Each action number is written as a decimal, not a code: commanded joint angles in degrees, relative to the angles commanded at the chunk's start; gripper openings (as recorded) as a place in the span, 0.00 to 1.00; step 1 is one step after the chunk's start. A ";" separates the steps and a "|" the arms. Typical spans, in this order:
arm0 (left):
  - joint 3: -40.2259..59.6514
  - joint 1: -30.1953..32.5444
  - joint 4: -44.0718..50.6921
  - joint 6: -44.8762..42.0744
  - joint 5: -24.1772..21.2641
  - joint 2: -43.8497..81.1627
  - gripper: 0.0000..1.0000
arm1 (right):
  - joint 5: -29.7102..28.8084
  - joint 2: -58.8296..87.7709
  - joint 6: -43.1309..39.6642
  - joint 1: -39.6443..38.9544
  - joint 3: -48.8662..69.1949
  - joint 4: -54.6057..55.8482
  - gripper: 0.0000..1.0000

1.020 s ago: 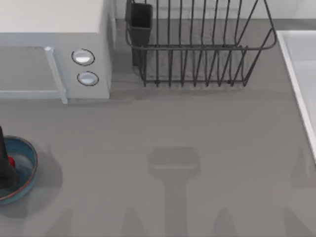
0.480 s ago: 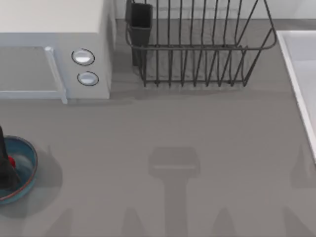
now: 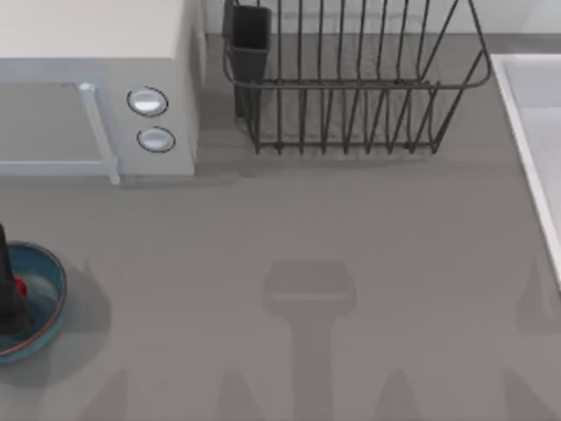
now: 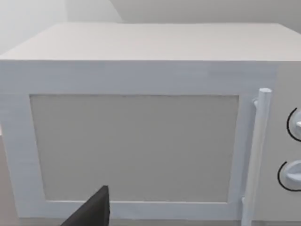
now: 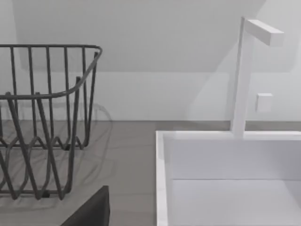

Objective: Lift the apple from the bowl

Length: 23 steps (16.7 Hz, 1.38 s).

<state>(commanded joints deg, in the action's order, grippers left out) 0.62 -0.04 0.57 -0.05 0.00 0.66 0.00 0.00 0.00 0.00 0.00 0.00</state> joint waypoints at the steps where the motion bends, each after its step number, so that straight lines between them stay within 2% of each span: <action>1: 1.12 -0.07 1.04 -0.10 0.00 1.23 1.00 | 0.00 0.00 0.00 0.00 0.00 0.00 1.00; 6: 12.96 -0.87 12.02 -1.11 0.00 16.35 1.00 | 0.00 0.00 0.00 0.00 0.00 0.00 1.00; 18: 55.01 -3.68 51.02 -4.70 0.00 78.77 1.00 | 0.00 0.00 0.00 0.00 0.00 0.00 1.00; 23: 64.54 -4.32 59.86 -5.51 0.00 92.80 1.00 | 0.00 0.00 0.00 0.00 0.00 0.00 1.00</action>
<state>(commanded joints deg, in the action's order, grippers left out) 65.15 -4.36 60.43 -5.57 0.00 93.46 0.00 0.00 0.00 0.00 0.00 0.00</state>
